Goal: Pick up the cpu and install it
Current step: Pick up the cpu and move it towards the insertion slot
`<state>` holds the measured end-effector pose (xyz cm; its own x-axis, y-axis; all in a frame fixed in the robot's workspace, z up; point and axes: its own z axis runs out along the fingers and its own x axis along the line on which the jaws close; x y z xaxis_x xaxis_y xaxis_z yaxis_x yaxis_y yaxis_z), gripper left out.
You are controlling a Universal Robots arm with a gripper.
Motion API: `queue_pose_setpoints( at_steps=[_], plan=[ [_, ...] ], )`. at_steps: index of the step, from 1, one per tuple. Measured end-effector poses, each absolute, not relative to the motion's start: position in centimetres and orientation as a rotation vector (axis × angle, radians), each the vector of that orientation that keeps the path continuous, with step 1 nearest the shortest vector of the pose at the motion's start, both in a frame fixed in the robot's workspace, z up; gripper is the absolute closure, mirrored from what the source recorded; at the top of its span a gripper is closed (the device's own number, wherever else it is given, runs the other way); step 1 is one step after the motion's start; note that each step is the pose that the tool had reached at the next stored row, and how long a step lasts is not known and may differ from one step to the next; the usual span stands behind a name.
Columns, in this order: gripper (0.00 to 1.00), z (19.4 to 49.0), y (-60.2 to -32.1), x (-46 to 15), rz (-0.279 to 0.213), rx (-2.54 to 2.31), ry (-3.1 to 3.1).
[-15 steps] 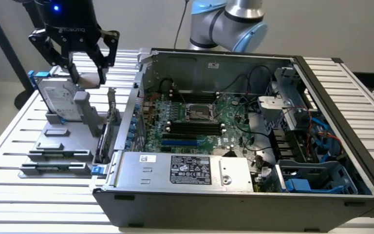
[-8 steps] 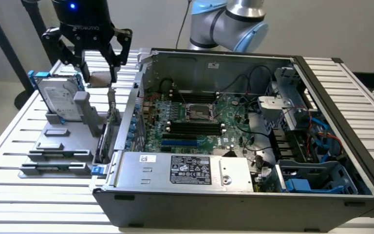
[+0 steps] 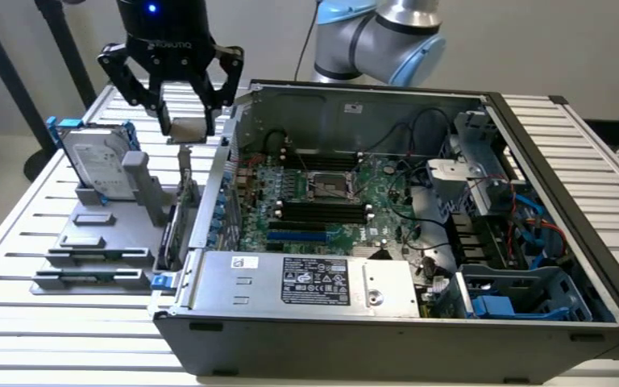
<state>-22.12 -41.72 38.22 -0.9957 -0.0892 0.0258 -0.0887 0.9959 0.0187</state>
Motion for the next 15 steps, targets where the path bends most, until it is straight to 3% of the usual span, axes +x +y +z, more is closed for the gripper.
queue_pose_setpoints(
  at_steps=[15],
  plan=[
    [0.45, 38.2, -41.4, -16.3, -0.004, 0.139, -3.112]
  ],
)
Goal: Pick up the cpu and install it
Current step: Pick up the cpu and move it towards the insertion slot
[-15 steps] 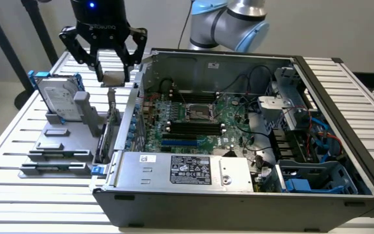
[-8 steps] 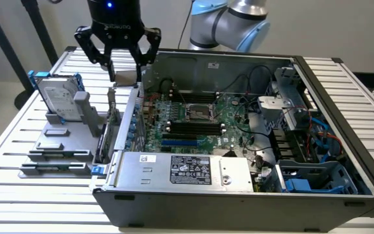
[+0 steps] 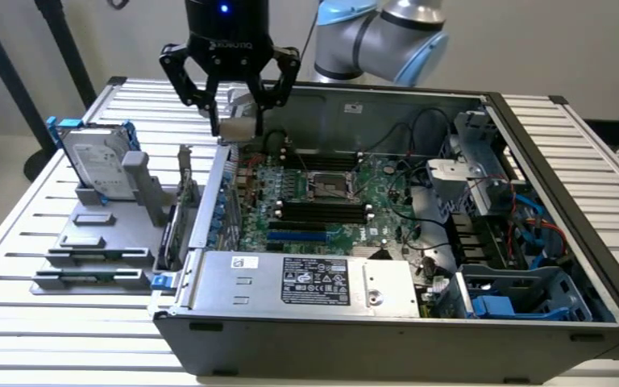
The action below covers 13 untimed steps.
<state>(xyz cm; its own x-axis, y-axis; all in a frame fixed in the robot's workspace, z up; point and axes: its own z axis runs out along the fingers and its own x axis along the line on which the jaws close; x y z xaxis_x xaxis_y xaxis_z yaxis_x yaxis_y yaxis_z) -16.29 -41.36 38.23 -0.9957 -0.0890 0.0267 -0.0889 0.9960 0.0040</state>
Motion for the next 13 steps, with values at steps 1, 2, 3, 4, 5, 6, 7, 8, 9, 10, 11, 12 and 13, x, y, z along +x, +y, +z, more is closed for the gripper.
queue_pose_setpoints(
  at_steps=[1, 2, 3, 4, 5, 6, 7, 8, 9, 10, 11, 12, 13],
  plan=[
    [0.45, 38.2, -41.3, -15.8, 0.001, 0.138, -3.112],
    [0.45, 38.2, -41.3, -15.4, 0.008, 0.138, -3.111],
    [0.45, 38.2, -41.3, -14.9, 0.016, 0.138, -3.111],
    [0.45, 38.1, -41.2, -14.5, 0.025, 0.138, -3.111],
    [0.45, 38.1, -41.2, -14.0, 0.034, 0.138, -3.11],
    [0.45, 38.0, -41.1, -13.6, 0.042, 0.138, -3.11],
    [0.45, 38.0, -41.1, -13.1, 0.05, 0.138, -3.11],
    [0.45, 37.9, -41.0, -12.6, 0.057, 0.138, -3.109],
    [0.45, 37.9, -41.0, -12.2, 0.061, 0.138, -3.109],
    [0.45, 37.8, -40.9, -11.7, 0.064, 0.138, -3.109],
    [0.45, 37.8, -40.8, -11.3, 0.065, 0.137, -3.109],
    [0.45, 37.8, -40.7, -10.8, 0.066, 0.138, -3.109],
    [0.45, 37.7, -40.6, -10.4, 0.067, 0.138, -3.11]
  ],
)
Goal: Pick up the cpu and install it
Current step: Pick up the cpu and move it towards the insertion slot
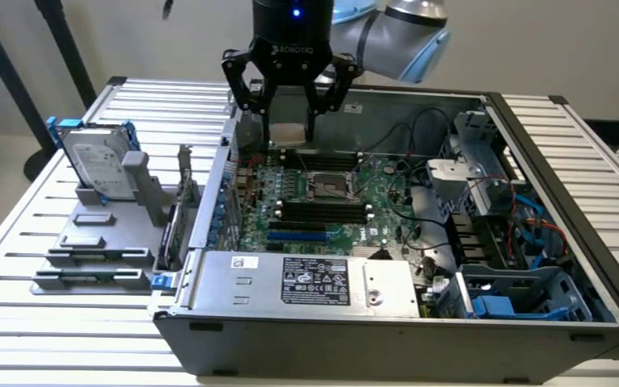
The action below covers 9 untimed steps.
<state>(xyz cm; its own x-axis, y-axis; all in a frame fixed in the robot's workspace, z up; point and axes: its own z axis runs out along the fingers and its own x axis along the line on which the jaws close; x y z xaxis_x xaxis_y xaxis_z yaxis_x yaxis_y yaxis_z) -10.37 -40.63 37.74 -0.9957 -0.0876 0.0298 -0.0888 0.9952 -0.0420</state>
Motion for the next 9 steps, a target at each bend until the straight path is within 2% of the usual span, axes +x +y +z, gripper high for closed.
queue_pose_setpoints(
  at_steps=[9],
  plan=[
    [0.45, 37.2, -39.1, -6.6, 0.07, 0.138, -3.116]
  ],
)
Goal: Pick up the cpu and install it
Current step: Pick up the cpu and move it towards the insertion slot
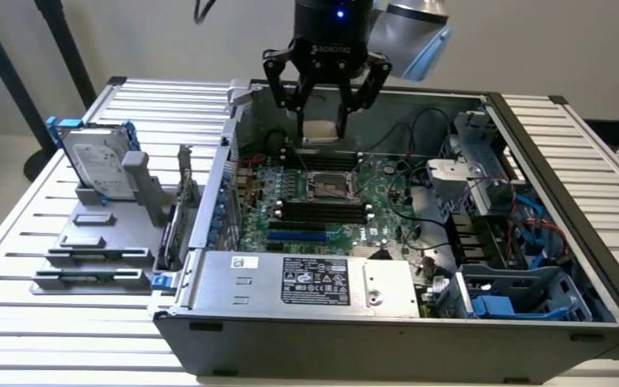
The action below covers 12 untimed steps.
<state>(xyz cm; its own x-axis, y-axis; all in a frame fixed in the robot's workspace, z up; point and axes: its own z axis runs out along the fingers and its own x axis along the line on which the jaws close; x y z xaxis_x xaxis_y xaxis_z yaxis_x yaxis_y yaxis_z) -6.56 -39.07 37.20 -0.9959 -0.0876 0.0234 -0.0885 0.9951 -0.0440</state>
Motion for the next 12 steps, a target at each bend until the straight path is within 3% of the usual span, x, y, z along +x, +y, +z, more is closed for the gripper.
queue_pose_setpoints(
  at_steps=[12],
  plan=[
    [0.45, 35.6, -34.8, -4.1, 0.078, 0.137, -3.116]
  ],
)
